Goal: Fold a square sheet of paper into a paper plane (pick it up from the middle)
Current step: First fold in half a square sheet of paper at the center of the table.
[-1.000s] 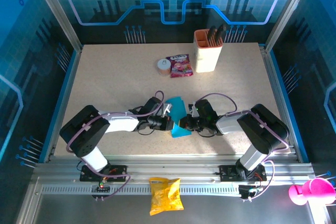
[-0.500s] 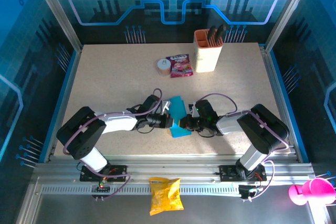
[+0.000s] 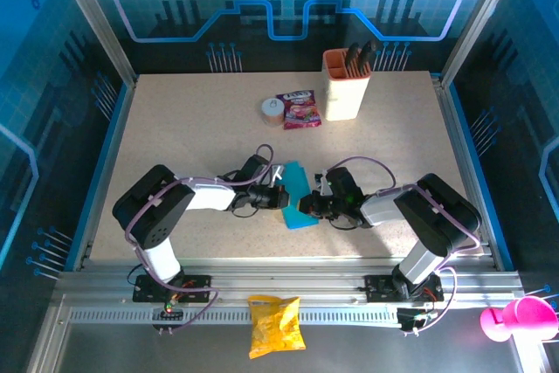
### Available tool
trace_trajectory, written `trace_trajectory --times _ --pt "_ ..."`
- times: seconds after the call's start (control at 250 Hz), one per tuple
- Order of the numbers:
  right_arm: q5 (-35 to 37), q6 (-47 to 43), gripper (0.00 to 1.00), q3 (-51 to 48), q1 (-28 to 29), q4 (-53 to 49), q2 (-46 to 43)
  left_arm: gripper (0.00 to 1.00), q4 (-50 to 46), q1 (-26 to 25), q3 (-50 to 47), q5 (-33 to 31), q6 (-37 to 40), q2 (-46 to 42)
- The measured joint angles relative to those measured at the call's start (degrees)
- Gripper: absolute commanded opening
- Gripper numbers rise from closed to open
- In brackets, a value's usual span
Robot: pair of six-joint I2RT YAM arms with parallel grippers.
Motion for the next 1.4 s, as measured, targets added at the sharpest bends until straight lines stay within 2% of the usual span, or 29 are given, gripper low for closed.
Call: trace_trajectory --times 0.268,0.567,0.915,1.035,1.21,1.278,1.402 --pt "0.0 0.17 0.0 -0.22 0.0 0.46 0.0 0.0 -2.03 0.61 0.22 -0.02 0.11 -2.05" --pt "0.11 0.59 0.0 -0.68 0.0 1.46 0.0 0.0 -4.09 4.55 7.72 0.02 1.64 -3.45" --pt "0.44 1.68 0.0 -1.64 0.02 2.36 -0.5 0.0 -3.02 4.94 7.82 0.04 1.77 5.51" --pt "0.68 2.03 0.0 -2.12 0.02 2.75 -0.81 0.0 -1.68 5.09 7.89 0.55 1.79 6.03" --pt "0.96 2.56 0.0 -2.71 0.02 3.39 -1.14 0.0 -2.08 5.09 7.89 0.63 1.84 5.6" --pt "1.07 2.78 0.0 -3.02 0.02 3.43 -1.4 0.04 -2.99 5.33 7.89 0.63 1.81 4.31" --pt "1.07 3.17 0.0 -3.19 0.02 3.43 -1.6 0.05 -3.5 6.01 7.91 0.66 1.79 0.87"
